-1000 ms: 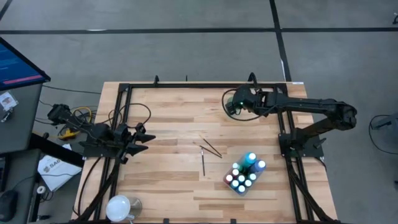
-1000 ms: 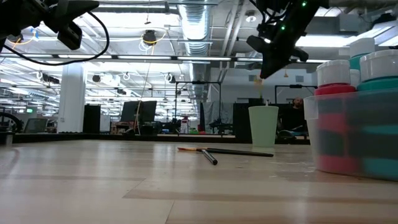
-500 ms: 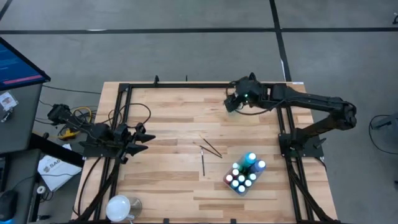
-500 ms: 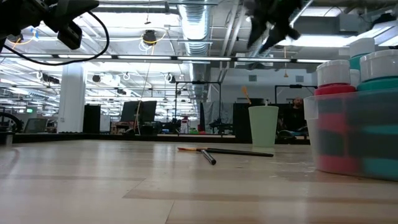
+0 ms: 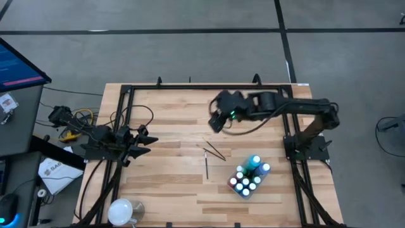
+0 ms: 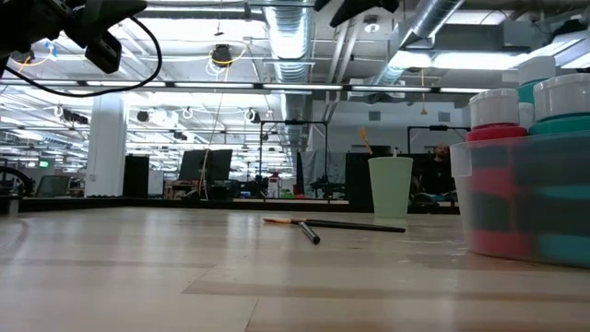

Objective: Pick & Place Paint Supplies
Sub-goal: Put the black paint brush into the green cup

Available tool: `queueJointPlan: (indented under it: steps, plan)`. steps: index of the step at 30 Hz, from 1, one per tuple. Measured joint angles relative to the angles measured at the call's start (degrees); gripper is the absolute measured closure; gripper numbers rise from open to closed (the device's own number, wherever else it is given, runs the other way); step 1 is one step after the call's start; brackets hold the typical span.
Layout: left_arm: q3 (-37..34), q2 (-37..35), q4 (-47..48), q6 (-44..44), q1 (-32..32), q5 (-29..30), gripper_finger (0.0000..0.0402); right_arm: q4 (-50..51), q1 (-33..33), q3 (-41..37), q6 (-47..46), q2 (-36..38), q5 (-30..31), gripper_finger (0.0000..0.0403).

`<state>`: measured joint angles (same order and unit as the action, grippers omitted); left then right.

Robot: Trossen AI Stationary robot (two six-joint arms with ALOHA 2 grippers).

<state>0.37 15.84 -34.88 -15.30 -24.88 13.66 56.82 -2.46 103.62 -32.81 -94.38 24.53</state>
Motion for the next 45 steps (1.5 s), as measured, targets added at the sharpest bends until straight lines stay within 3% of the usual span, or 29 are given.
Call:
queueJointPlan:
  steps: [10, 15, 29, 45]
  plan:
    - [0.0, 0.0, -0.1, 0.0, 0.0, 0.0, 0.0270, 8.0, -6.8, 4.3, -15.6, -11.8, -1.0, 0.0170]
    - [0.0, 0.1, -0.1, 0.0, 0.0, 0.0, 0.0270, 6.5, -8.2, 4.3, -18.1, -17.3, -6.1, 0.0156]
    - [0.0, 1.2, -0.3, 0.0, 0.0, 0.1, 0.0270, 7.1, -5.0, 4.3, -18.4, -29.5, -9.5, 0.0155]
    - [0.0, 3.2, -0.5, 0.0, 0.0, -0.2, 0.0270, 2.8, 1.2, 4.4, -9.4, -33.8, -11.8, 0.0155]
